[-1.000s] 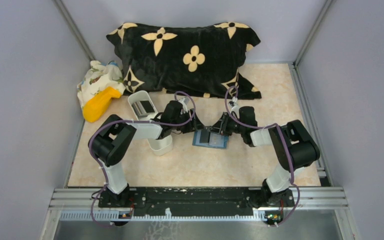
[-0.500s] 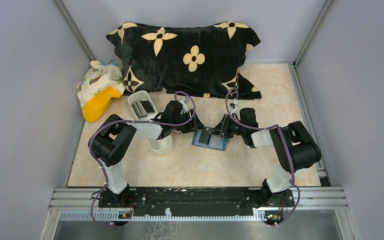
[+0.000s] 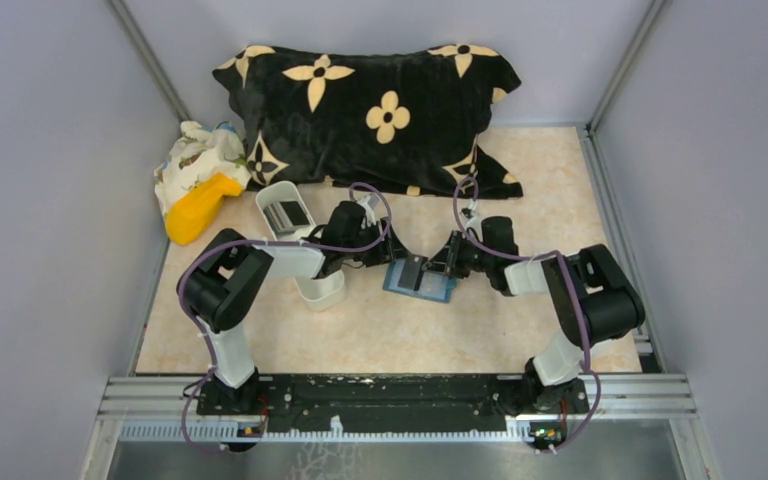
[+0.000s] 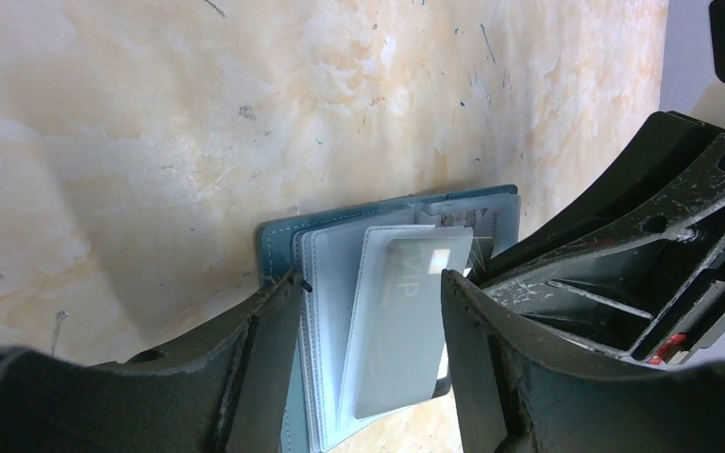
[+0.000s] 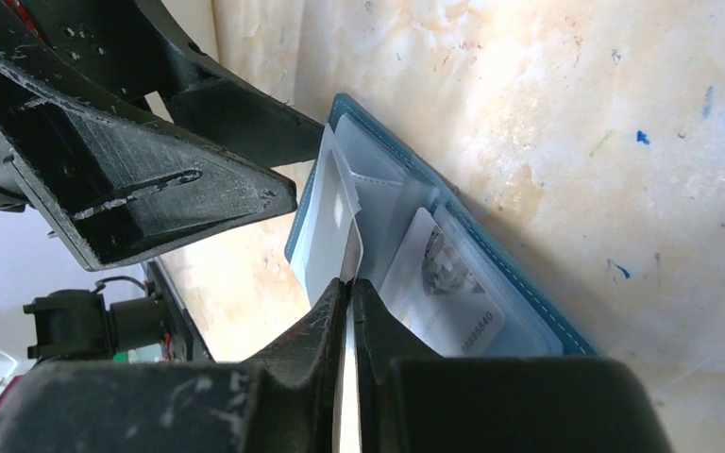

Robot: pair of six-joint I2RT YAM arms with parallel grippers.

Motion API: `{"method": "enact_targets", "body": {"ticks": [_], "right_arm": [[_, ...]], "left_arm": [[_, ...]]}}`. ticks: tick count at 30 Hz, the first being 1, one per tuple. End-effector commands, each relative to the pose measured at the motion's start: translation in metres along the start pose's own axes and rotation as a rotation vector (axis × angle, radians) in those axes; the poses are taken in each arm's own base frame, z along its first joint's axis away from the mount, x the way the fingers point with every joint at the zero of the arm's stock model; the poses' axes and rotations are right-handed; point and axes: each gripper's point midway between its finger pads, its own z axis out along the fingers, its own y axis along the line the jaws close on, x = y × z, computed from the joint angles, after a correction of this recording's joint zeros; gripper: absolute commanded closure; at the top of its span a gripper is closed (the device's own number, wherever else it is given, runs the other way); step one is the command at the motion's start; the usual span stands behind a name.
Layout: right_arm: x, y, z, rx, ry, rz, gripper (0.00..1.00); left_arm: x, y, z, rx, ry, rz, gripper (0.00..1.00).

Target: Take the credit cards out of the card holder

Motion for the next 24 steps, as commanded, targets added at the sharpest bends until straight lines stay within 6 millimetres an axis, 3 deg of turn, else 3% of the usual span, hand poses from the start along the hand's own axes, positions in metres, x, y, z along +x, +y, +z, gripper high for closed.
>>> {"method": "enact_targets", "body": {"ticks": [1,13,19,24], "right_arm": [[-0.014,0.007,-0.009,-0.008,-0.046,-0.061,0.97],[-0.022,-0.001,-0.021,0.047,-0.054,-0.068,1.00],[-0.025,-0.009,-0.040,0.083,-0.087,-0.060,1.00],[-0.045,-0.004,-0.065,0.105,-0.178,-0.084,1.00]], "left_arm": [[0.014,0.010,0.005,-0.028,0.048,-0.009,0.37],[0.013,0.009,0.005,-0.024,0.047,-0.010,0.37],[0.013,0.009,0.004,-0.023,0.044,0.000,0.37],[0.009,0.008,0.001,-0.031,0.033,0.014,0.37]]}}
